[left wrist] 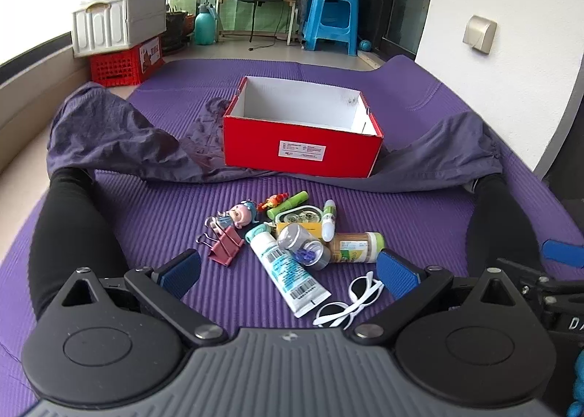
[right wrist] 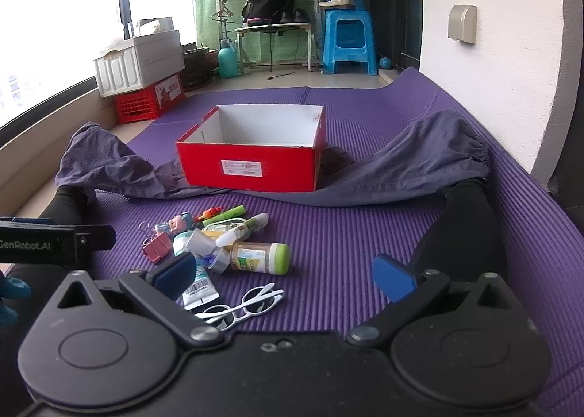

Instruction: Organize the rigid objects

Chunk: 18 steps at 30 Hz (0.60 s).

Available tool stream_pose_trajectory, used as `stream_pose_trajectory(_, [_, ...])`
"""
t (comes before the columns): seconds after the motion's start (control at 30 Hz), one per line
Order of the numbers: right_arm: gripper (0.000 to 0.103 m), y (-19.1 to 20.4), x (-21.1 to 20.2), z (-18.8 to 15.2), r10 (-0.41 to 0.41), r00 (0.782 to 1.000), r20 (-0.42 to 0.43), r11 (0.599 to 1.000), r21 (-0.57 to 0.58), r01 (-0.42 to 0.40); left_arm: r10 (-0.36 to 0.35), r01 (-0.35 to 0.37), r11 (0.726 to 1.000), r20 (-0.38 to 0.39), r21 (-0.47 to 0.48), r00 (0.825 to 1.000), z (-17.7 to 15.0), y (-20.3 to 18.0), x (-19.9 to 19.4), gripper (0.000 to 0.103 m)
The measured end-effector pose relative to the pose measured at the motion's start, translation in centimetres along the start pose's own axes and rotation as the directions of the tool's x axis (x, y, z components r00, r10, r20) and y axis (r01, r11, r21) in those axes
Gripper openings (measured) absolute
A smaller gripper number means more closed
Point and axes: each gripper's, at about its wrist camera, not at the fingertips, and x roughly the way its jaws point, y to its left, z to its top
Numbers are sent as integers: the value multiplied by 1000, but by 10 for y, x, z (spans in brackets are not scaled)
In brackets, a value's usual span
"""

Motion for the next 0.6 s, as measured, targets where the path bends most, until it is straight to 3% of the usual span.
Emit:
stream_pose_trajectory(0.33, [103,-1,-3,1,-4,1000,14,1000,5,3,-59,61,998,70,-30,996,1,3,-11,103])
stream_pose_trajectory(0.6, [103,0,-5,0,-6,999,41,1000,0,6,-57,59,998,52,-28,997,1,2,-9,103])
